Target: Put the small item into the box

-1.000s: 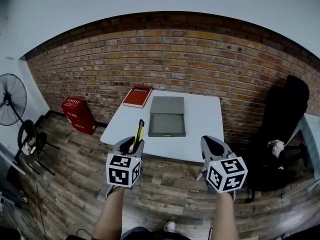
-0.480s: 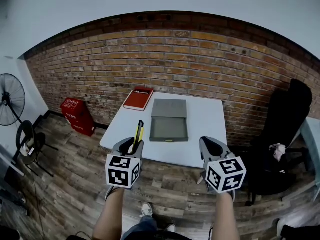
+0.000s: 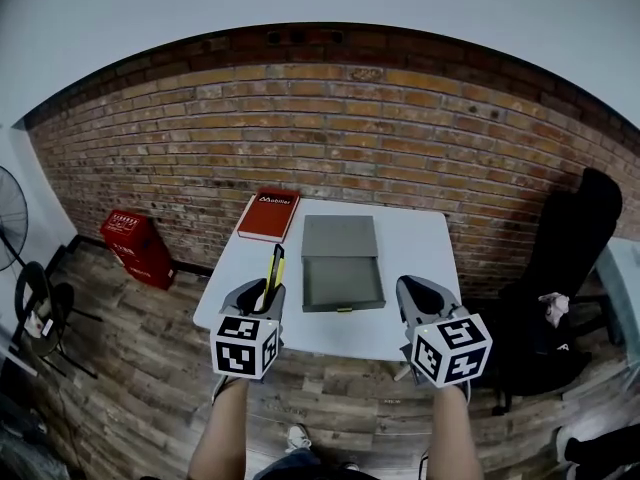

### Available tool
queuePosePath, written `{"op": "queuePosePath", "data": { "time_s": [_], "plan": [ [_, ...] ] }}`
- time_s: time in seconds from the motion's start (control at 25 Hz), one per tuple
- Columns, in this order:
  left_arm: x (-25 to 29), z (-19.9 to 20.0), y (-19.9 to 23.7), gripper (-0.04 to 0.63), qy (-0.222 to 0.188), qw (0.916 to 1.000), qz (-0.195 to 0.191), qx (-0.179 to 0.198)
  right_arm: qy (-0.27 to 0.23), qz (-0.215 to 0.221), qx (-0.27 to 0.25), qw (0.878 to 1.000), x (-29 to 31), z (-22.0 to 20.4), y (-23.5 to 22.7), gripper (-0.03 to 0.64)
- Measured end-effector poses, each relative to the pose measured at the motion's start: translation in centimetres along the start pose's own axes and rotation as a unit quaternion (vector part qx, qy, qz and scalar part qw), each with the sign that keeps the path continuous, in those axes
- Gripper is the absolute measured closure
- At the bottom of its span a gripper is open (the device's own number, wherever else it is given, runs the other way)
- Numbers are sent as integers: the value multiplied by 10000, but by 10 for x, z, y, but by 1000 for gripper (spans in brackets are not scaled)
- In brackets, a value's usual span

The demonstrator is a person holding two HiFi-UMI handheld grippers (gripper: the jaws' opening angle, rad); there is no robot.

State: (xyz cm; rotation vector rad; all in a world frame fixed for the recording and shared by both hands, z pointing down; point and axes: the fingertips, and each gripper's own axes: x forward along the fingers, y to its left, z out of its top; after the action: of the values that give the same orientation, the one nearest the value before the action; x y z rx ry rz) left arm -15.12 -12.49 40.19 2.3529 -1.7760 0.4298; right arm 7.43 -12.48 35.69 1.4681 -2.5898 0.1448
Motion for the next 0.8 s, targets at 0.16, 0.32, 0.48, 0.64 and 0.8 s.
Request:
{"op": "queuePosePath", "data": {
  "time_s": [0.16, 0.32, 0.48, 0.64, 0.8],
  "plan": [
    [26, 5, 24, 466, 10, 9999, -146, 0, 25, -137, -2, 9999, 32, 7, -1, 597],
    [48, 8, 45, 466, 17, 9996, -276, 1, 40, -240, -16, 9997, 58, 14, 3, 597],
    [65, 12, 62, 466, 17, 9991, -426, -1, 64, -371, -10, 9993, 79, 20, 5, 597],
    [79, 14, 76, 466, 25, 9985, -553, -8, 85, -475, -30, 9988, 95, 25, 10, 597],
    [91, 16, 84, 466, 16, 9976, -689, -15, 133, -587, -55, 9982, 104, 27, 11, 597]
  ]
}}
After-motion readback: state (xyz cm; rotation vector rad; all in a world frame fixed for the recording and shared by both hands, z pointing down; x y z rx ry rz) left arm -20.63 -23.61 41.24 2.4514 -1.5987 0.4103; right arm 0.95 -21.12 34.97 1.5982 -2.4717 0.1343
